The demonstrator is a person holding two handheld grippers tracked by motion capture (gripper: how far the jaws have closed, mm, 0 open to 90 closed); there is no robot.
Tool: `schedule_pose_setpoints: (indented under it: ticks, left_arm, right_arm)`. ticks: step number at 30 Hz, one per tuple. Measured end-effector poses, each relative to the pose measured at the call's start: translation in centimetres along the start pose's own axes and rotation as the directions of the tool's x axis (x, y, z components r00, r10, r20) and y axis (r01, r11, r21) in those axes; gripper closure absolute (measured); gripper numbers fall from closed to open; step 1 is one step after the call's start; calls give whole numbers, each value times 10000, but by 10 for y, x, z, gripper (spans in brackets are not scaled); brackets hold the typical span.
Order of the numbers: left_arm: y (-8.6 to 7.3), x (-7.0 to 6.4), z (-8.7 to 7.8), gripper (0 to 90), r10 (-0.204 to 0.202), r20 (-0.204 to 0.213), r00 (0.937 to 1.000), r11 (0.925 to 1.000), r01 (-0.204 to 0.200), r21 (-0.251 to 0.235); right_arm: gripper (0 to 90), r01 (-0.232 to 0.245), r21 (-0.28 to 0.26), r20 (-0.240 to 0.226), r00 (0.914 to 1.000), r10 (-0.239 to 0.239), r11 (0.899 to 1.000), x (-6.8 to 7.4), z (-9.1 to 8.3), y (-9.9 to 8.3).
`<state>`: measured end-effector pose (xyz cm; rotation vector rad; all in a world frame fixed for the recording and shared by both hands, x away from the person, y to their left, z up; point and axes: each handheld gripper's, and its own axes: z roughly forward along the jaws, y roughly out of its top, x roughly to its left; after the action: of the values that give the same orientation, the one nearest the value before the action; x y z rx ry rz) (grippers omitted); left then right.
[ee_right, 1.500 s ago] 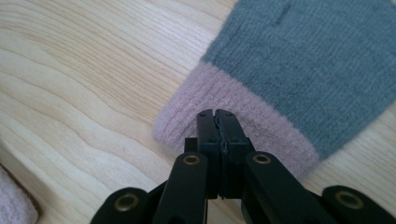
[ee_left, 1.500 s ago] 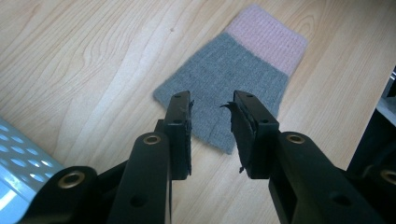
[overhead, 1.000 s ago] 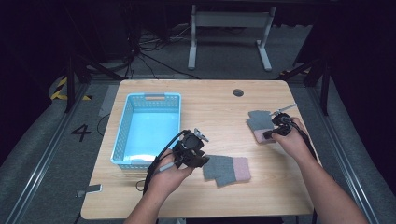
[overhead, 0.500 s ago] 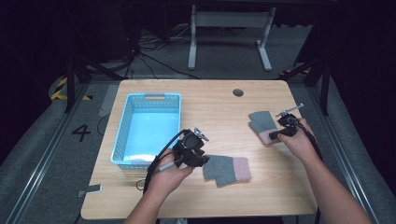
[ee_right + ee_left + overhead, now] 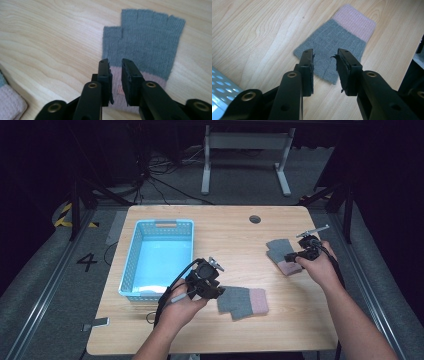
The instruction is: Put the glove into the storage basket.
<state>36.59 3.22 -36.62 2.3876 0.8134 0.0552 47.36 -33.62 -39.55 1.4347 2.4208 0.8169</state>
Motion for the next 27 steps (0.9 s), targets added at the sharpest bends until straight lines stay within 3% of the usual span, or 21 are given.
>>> schedule_pose_setpoints:
  ticks: [5,15,21,27]
  left_arm:
    - [-1,0,-2,667,-21,-3,10000,10000,21,-50]
    - [-1,2,-2,667,-65,-16,10000,10000,65,-5]
    - [-2,2,-3,666,-72,20,10000,10000,72,-44]
    - [-1,2,-1,667,-75,6,10000,10000,75,27]
  right_arm:
    - [683,-62,103,523,9986,57,9999,-3,7,9]
    - [586,-544,373,968,9940,505,9978,-15,31,18]
    - [562,-673,714,1395,9886,568,9952,-19,39,17]
    - [570,-624,1024,1444,9884,472,9928,-19,47,16]
